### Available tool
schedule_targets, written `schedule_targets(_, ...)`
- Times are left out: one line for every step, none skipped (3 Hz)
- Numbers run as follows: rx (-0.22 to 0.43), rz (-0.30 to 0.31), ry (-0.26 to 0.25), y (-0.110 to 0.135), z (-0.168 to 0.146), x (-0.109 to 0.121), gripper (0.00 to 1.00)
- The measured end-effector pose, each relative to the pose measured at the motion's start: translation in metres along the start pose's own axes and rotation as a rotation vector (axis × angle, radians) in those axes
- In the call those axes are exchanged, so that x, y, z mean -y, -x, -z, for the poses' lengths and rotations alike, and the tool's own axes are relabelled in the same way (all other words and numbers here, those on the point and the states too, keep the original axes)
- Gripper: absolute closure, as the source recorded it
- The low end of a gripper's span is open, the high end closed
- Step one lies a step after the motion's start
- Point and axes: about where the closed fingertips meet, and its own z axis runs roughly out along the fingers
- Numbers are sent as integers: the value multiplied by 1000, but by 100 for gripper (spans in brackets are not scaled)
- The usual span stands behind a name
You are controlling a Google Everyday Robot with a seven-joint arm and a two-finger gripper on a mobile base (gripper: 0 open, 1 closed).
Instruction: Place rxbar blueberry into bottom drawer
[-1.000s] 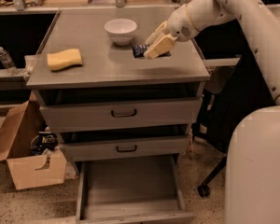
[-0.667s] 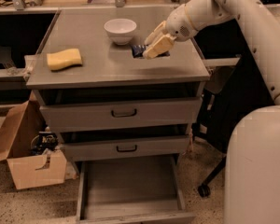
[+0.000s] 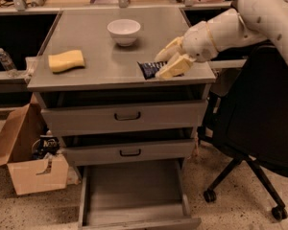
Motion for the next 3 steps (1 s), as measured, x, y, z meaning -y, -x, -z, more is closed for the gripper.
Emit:
schedule_targets(30,25,-42,-16,10,-42,100)
schedule_targets(11,-27,-11,-47,6,-72,100)
schedule_targets(13,-23,-6,-44,3,-70,100)
